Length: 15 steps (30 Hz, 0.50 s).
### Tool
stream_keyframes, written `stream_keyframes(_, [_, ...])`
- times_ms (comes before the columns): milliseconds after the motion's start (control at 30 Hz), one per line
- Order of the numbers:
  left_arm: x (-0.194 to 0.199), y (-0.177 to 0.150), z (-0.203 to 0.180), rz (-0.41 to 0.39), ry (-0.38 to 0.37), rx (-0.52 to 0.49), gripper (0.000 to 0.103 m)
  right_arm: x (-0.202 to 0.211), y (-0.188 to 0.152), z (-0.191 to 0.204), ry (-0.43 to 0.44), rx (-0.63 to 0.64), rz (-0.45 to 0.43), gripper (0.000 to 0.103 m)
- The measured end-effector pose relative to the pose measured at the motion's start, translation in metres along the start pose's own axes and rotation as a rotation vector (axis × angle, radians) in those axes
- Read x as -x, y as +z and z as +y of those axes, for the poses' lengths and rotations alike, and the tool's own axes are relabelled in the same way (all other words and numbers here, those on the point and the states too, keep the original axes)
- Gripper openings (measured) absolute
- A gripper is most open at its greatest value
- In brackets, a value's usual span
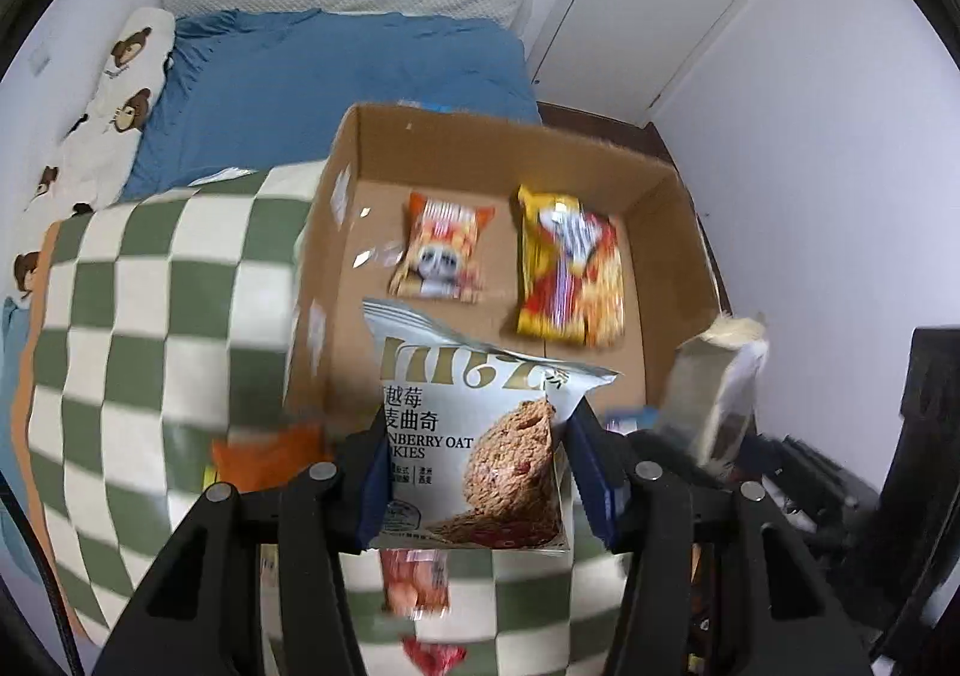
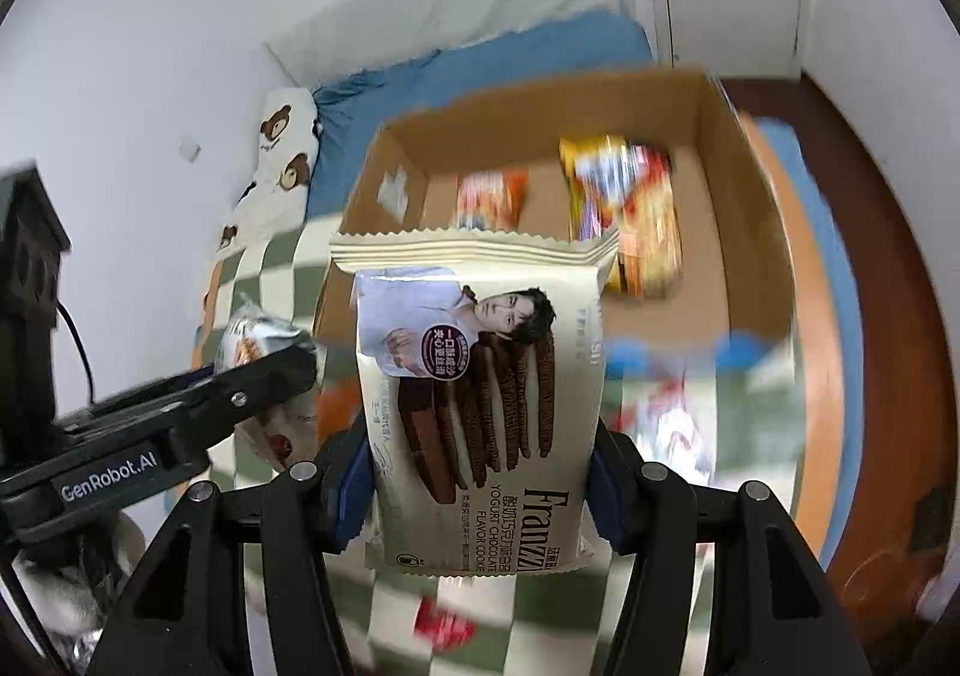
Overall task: Organize snacks
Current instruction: 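Lower both packets into the box and open both tools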
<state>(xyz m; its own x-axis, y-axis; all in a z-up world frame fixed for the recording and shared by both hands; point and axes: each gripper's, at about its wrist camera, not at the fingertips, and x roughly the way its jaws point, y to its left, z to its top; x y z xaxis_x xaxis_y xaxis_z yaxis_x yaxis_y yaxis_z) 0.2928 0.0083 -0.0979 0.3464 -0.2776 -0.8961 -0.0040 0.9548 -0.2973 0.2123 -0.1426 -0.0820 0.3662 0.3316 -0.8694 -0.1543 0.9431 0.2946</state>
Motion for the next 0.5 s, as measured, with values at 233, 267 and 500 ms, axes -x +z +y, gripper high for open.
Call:
stream_keyframes(233, [-0.08,0.065,0.035,0.168,0.017,0.11,0.049,-0.074,0.074,-0.006,-0.029,-0.016,0.082,0.061])
stream_keyframes(267, [-0.092,0.068,0.04,0.194,0.019,0.124,0.049,-0.087,0.079,-0.006,-0.03,-0.023,0.096,0.061])
stream_keyframes(500, [-0.143,0.07,0.052,0.308,0.049,0.136,0.05,-0.146,0.085,-0.023,-0.041,-0.042,0.195,0.061])
